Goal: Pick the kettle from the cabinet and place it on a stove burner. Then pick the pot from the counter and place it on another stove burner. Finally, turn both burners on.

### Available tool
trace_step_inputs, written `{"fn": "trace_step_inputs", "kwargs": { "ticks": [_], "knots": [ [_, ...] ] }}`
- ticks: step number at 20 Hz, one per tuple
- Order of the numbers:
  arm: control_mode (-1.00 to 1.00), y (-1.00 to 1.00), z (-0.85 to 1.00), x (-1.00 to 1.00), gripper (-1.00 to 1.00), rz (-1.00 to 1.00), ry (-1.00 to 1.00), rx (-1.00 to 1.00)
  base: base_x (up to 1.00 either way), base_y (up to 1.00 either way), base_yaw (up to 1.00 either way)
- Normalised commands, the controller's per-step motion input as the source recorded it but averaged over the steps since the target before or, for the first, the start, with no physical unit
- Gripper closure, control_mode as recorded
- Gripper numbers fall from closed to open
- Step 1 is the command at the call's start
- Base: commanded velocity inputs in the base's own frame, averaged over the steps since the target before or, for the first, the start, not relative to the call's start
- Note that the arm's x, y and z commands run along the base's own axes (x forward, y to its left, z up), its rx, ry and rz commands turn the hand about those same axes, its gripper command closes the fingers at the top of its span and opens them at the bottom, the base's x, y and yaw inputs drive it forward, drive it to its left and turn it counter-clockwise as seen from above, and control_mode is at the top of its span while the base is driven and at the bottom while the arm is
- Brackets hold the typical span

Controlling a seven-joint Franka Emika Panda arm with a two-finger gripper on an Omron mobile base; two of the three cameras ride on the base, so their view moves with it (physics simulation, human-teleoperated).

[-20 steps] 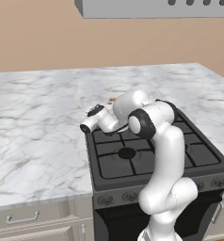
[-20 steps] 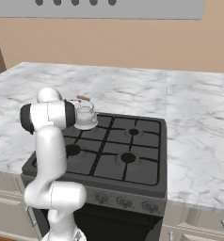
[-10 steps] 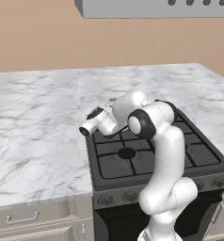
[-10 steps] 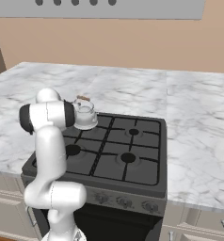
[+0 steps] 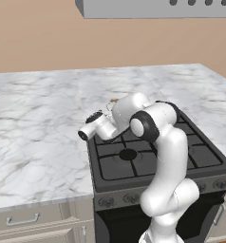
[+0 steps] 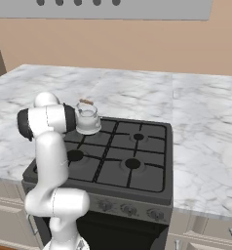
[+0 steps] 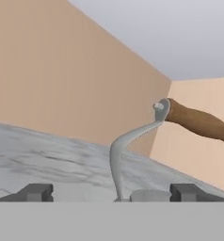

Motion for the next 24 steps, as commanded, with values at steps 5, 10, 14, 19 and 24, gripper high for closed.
{"fn": "trace_step_inputs", "kwargs": {
  "ticks": [5, 10, 14, 19, 24],
  "knots": [
    [-1.0, 0.0, 0.01, -0.2, -1.0, -0.05, -0.04, 0.0, 0.0, 0.0, 0.0],
    [-1.0, 0.0, 0.08, -0.24, -1.0, -0.04, -0.07, 0.0, 0.0, 0.0, 0.0],
    [-1.0, 0.0, 0.16, -0.31, -1.0, -0.05, -0.07, 0.0, 0.0, 0.0, 0.0],
    [-1.0, 0.0, 0.25, -0.47, -1.0, -0.08, -0.03, 0.0, 0.0, 0.0, 0.0],
    [-1.0, 0.03, 0.41, -0.44, -1.0, -0.09, -0.05, 0.0, 0.0, 0.0, 0.0]
  ]
}}
